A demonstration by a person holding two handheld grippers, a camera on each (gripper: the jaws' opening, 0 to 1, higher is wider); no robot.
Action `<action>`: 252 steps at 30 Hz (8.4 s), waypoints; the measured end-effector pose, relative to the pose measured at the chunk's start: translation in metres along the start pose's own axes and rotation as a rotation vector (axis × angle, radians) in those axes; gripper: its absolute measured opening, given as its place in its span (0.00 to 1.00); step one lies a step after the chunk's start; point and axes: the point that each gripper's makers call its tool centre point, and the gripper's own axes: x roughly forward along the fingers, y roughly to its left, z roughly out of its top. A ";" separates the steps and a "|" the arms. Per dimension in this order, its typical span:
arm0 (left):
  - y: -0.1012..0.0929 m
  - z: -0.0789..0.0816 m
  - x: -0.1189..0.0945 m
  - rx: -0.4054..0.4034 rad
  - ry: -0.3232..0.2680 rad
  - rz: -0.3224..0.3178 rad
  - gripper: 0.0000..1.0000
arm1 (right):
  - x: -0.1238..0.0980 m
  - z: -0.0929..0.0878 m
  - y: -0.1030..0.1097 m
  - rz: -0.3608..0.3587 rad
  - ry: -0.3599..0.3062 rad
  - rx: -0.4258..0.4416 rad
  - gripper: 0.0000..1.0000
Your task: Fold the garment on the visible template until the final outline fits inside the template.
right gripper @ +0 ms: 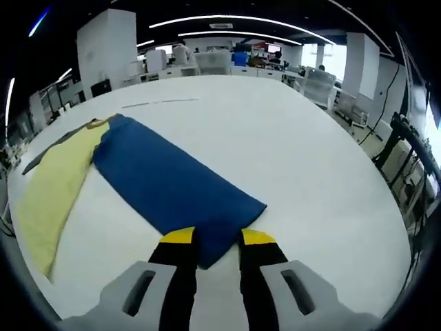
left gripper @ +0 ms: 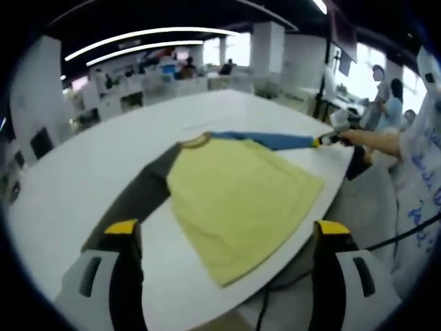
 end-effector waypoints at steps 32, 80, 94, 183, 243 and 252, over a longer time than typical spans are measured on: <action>0.006 -0.008 -0.008 -0.032 -0.022 0.022 0.96 | -0.008 0.034 -0.029 -0.048 0.017 0.011 0.02; 0.005 0.000 -0.029 -0.005 -0.074 0.014 1.00 | -0.017 0.255 0.121 0.181 -0.307 -0.241 0.02; 0.009 -0.003 -0.035 -0.011 -0.077 0.024 1.00 | -0.016 0.279 0.198 0.279 -0.338 -0.293 0.02; 0.021 -0.019 -0.051 -0.075 -0.052 0.064 0.96 | 0.069 0.226 0.441 0.661 -0.187 -0.471 0.03; 0.022 -0.022 -0.050 -0.083 -0.030 0.074 0.93 | 0.120 0.161 0.436 0.621 -0.039 -0.518 0.12; 0.021 -0.024 -0.052 -0.090 -0.028 0.080 0.92 | 0.115 0.141 0.450 0.663 -0.010 -0.504 0.09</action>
